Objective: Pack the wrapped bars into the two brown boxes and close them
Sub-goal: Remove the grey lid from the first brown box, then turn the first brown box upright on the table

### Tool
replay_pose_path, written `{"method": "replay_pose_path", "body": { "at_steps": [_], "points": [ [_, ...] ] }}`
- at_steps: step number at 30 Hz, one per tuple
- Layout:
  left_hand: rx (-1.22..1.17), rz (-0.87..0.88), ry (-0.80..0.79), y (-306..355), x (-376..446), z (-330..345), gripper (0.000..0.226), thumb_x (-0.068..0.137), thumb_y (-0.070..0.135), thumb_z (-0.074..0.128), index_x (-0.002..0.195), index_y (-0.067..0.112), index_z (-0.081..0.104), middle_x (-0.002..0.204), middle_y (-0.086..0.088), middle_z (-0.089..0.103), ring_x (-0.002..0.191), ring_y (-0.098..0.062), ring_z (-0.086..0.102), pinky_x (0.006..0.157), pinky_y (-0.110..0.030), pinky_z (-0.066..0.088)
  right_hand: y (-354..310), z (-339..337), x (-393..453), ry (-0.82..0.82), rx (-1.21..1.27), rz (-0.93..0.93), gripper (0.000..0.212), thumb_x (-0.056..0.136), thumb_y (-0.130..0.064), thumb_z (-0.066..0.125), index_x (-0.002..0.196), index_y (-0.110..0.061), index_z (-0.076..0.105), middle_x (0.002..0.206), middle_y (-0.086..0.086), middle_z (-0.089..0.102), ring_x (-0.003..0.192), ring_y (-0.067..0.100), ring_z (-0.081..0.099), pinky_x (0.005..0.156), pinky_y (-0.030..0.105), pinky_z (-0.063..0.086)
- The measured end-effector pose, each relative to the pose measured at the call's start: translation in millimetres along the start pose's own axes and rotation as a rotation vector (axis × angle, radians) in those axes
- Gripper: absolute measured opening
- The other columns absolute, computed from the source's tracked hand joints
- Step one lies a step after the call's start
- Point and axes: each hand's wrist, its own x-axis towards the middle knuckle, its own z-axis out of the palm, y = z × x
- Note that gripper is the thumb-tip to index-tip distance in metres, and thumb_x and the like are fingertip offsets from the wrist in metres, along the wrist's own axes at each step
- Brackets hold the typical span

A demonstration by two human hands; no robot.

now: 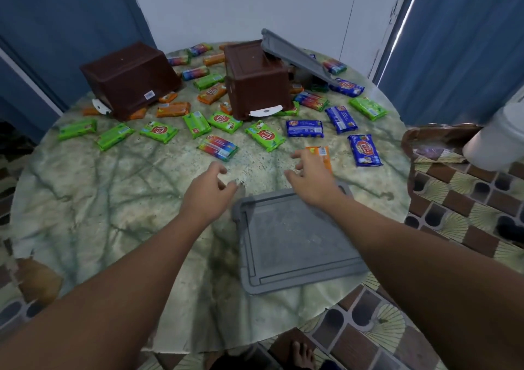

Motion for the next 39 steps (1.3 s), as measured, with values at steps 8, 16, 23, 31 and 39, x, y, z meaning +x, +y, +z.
{"method": "replay_pose_path", "body": {
  "at_steps": [8, 16, 23, 31, 39],
  "points": [
    [-0.147, 0.172, 0.003, -50, 51, -70, 0.061, 0.092, 0.047, 0.064, 0.148, 0.042, 0.040, 0.123, 0.008, 0.061, 0.106, -0.015, 0.062, 0.092, -0.038, 0.053, -94, 73, 34, -0.059, 0.292, -0.050, 0.051, 0.096, -0.041, 0.067, 0.142, -0.039, 0.045, 0.127, -0.001, 0.054, 0.117, 0.019, 0.059, 0.095, 0.040, 0.053],
    [-0.101, 0.194, -0.008, -127, 110, -146, 0.062, 0.084, 0.052, 0.060, 0.143, 0.046, 0.043, 0.111, 0.010, 0.065, 0.084, -0.011, 0.066, 0.086, -0.042, 0.056, -174, 145, 65, 0.035, 0.402, -0.029, 0.051, 0.096, -0.038, 0.069, 0.143, -0.036, 0.048, 0.126, 0.002, 0.057, 0.109, 0.011, 0.064, 0.095, 0.032, 0.052],
    [-0.086, 0.233, -0.013, -153, 128, -169, 0.058, 0.086, 0.049, 0.060, 0.142, 0.046, 0.046, 0.103, 0.010, 0.069, 0.079, -0.009, 0.067, 0.082, -0.040, 0.057, -205, 179, 77, 0.043, 0.395, -0.017, 0.050, 0.099, -0.054, 0.057, 0.145, -0.036, 0.047, 0.115, -0.003, 0.056, 0.102, 0.007, 0.060, 0.084, 0.027, 0.045],
    [-0.074, 0.197, 0.001, -183, 136, -190, 0.055, 0.090, 0.048, 0.061, 0.142, 0.038, 0.050, 0.093, 0.015, 0.069, 0.085, -0.014, 0.066, 0.083, -0.040, 0.055, -245, 215, 93, 0.029, 0.368, -0.044, 0.051, 0.101, -0.052, 0.055, 0.147, -0.032, 0.046, 0.121, -0.001, 0.057, 0.115, 0.016, 0.057, 0.098, 0.038, 0.048],
    [-0.080, 0.281, -0.004, -220, 190, -219, 0.051, 0.092, 0.040, 0.064, 0.141, 0.032, 0.053, 0.089, 0.012, 0.068, 0.084, -0.016, 0.066, 0.085, -0.035, 0.052, -282, 243, 125, 0.118, 0.317, -0.011, 0.049, 0.103, -0.048, 0.054, 0.147, -0.028, 0.046, 0.116, -0.006, 0.055, 0.113, 0.015, 0.056, 0.103, 0.043, 0.047]
  ]
}}
